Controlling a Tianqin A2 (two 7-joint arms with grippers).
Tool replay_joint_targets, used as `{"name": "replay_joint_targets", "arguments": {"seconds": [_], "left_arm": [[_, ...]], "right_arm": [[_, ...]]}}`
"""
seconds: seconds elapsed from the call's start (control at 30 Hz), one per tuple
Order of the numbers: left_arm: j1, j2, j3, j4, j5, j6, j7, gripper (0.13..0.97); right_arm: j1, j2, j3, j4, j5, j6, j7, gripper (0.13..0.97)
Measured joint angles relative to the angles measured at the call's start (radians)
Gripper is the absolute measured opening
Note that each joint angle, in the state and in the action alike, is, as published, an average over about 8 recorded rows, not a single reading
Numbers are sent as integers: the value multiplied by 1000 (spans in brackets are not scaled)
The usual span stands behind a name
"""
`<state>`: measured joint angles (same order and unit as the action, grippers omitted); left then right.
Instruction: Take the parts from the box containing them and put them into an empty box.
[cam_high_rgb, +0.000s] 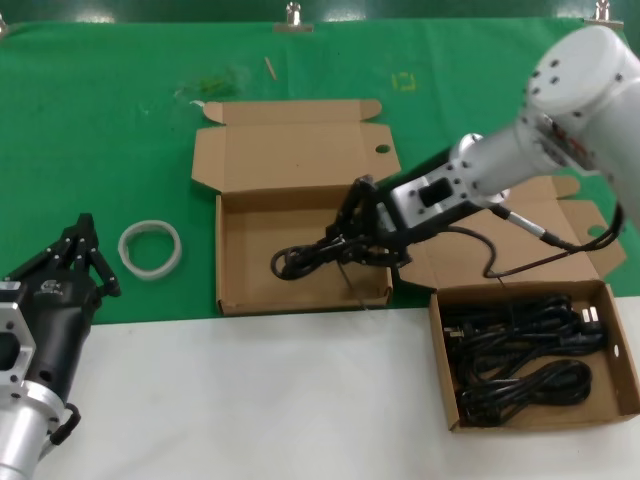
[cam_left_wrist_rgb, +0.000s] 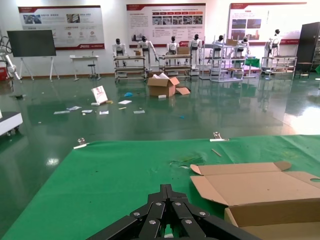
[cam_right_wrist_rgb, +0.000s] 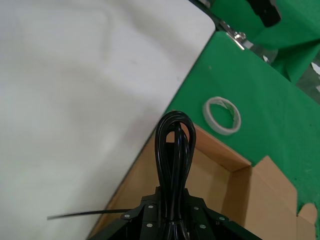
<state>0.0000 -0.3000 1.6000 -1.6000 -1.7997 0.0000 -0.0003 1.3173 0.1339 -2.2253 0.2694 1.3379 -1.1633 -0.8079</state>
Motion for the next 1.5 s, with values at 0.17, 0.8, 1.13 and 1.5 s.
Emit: {"name": "replay_joint_targets", "arguments": {"seconds": [0.17,0.8,1.13,1.5], "left_arm": [[0,0,0,0,0,0,0,140],[0,0,0,0,0,0,0,140],[0,0,0,0,0,0,0,140],[0,0,0,0,0,0,0,140]], "right_arm": [[48,-81,4,-146,-1,79,-58,207],[-12,-134,-338,-134,305,332,-52,202],[-44,-134,-456,-133,444,394,-128,202],[-64,-134,-456,-156,496,403,-207,240]]}}
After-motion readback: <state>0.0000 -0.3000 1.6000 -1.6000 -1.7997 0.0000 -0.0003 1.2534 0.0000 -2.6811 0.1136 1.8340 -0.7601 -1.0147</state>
